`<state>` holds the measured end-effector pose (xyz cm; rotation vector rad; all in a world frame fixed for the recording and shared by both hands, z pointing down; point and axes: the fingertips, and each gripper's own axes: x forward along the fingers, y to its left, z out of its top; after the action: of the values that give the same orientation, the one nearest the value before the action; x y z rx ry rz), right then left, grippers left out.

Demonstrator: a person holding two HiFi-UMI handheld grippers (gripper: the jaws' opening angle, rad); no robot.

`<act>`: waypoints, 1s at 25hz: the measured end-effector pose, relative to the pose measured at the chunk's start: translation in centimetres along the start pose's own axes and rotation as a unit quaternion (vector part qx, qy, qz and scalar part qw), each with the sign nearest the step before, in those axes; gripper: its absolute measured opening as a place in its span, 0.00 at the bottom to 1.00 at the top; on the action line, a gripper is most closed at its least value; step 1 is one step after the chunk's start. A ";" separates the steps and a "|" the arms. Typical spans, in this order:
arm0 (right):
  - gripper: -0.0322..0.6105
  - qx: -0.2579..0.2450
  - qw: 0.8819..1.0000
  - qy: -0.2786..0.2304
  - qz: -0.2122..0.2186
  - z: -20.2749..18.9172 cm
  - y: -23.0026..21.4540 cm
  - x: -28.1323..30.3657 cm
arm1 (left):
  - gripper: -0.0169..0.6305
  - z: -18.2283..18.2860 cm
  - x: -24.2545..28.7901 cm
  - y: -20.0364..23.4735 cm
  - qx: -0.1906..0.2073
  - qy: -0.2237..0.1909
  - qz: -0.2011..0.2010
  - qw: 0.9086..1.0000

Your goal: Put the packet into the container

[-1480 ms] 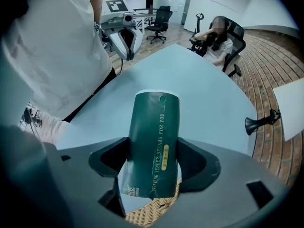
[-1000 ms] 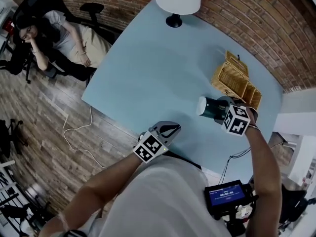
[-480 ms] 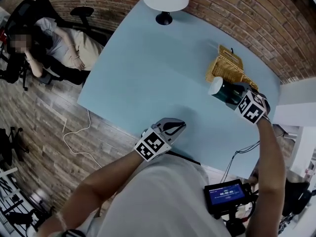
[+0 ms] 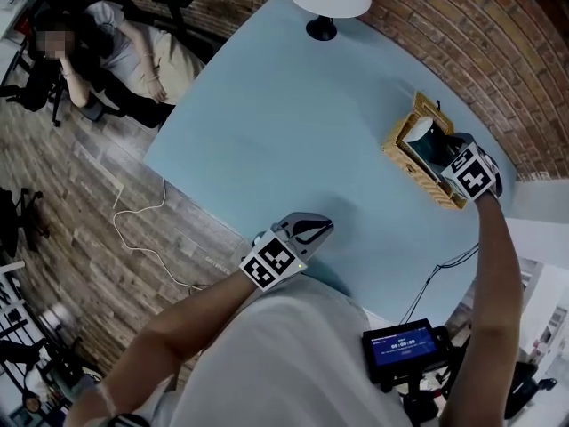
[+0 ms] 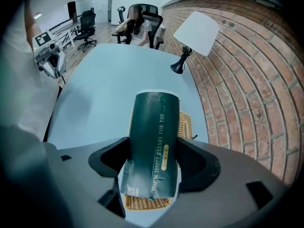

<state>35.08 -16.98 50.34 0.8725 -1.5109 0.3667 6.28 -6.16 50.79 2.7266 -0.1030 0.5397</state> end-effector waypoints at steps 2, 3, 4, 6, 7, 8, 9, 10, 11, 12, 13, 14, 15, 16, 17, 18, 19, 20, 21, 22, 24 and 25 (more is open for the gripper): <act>0.56 -0.005 1.000 0.002 0.007 0.1 -0.3 1.2 | 0.06 -0.4 -0.2 0.1 -0.008 0.004 0.009 1.000; 0.56 -0.006 1.000 0.003 0.011 0.2 -0.3 1.6 | 0.06 -0.7 -0.3 0.1 -0.012 0.006 0.012 1.000; 0.56 -0.006 1.000 0.004 0.013 0.2 -0.3 2.0 | 0.06 -1.0 -0.3 0.1 -0.013 0.008 0.015 1.000; 0.56 -0.008 1.000 0.004 0.018 0.4 0.0 2.6 | 0.06 -1.4 -0.4 0.2 -0.015 0.010 0.018 1.000; 0.56 -0.011 1.000 0.006 0.022 0.5 0.2 2.9 | 0.06 -1.5 -0.5 0.3 -0.017 0.010 0.020 1.000; 0.56 -0.014 0.999 0.009 0.027 0.7 0.5 3.2 | 0.06 -1.6 -0.6 0.4 -0.018 0.011 0.022 1.000; 0.56 -0.018 0.999 0.013 0.032 0.8 0.7 3.5 | 0.06 -1.6 -0.7 0.5 -0.020 0.011 0.024 0.999; 0.56 -0.021 0.999 0.017 0.037 0.9 1.0 3.8 | 0.06 -1.6 -0.6 0.6 -0.021 0.011 0.027 0.999; 0.56 -0.022 0.999 0.021 0.042 1.0 1.3 4.1 | 0.06 -1.6 -0.6 0.6 -0.022 0.010 0.029 0.999; 0.56 -0.023 0.998 0.023 0.047 1.0 1.4 4.4 | 0.06 -1.6 -0.5 0.6 -0.023 0.010 0.031 0.999; 0.56 -0.026 0.998 0.025 0.049 0.9 1.4 4.9 | 0.06 -1.5 -0.4 0.4 -0.024 0.011 0.032 0.999; 0.56 -0.029 0.998 0.028 0.049 0.7 1.4 5.3 | 0.06 -1.5 -0.3 0.3 -0.025 0.011 0.032 0.999; 0.56 -0.031 0.998 0.031 0.051 0.6 1.4 5.7 | 0.06 -1.5 -0.2 0.2 -0.025 0.012 0.033 0.999; 0.56 -0.033 0.997 0.034 0.053 0.6 1.4 6.0 | 0.06 -1.5 -0.2 0.1 -0.026 0.012 0.033 0.999; 0.56 -0.034 0.997 0.036 0.055 0.6 1.5 6.3 | 0.06 -1.5 -0.2 0.1 -0.026 0.013 0.035 0.999; 0.56 -0.034 0.997 0.038 0.057 0.6 1.6 6.6 | 0.06 -1.6 -0.2 0.1 -0.028 0.014 0.036 0.999; 0.56 -0.034 0.997 0.039 0.058 0.6 1.6 6.8 | 0.06 -1.6 -0.2 0.1 -0.029 0.015 0.038 0.999; 0.56 -0.032 0.997 0.040 0.059 0.5 1.5 7.1 | 0.06 -1.7 -0.3 0.1 -0.030 0.016 0.040 0.999; 0.56 -0.030 0.997 0.040 0.061 0.5 1.4 7.3 | 0.06 -1.8 -0.3 0.2 -0.032 0.017 0.042 0.998; 0.56 -0.027 0.997 0.040 0.063 0.5 1.4 7.6 | 0.06 -1.9 -0.4 0.3 -0.033 0.019 0.044 0.998; 0.57 -0.024 0.997 0.042 0.067 0.3 1.4 8.2 | 0.06 -2.1 -0.6 0.4 -0.035 0.021 0.047 0.998; 0.57 -0.023 0.997 0.043 0.067 0.2 1.3 8.4 | 0.06 -2.2 -0.7 0.5 -0.036 0.022 0.050 0.998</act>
<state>34.67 -18.79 58.65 0.7126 -1.4952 0.4612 4.81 -5.82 52.61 2.6484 -0.2431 0.6121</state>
